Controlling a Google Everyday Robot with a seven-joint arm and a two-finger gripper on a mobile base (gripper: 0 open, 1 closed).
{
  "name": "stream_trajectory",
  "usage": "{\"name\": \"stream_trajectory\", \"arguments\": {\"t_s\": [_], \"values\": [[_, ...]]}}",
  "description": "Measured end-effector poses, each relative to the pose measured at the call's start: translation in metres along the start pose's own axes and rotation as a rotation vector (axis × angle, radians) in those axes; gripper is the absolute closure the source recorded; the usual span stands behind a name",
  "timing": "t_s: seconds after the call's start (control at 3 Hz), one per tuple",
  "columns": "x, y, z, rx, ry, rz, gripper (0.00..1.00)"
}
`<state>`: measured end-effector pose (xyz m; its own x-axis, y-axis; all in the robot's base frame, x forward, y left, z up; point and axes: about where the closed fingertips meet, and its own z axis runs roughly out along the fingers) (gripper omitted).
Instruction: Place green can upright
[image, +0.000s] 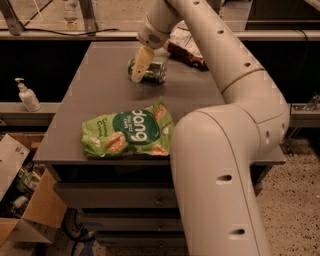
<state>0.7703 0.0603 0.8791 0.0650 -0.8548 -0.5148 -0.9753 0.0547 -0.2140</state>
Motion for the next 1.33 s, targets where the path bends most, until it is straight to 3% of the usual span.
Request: {"name": "stream_trajectory", "arguments": {"t_s": [0.67,1.33], "values": [[0.011,0.005,0.02,-0.035,0.151,-0.013,0.0],[0.028,0.002,0.028,-0.041,0.259,-0.027,0.0]]}}
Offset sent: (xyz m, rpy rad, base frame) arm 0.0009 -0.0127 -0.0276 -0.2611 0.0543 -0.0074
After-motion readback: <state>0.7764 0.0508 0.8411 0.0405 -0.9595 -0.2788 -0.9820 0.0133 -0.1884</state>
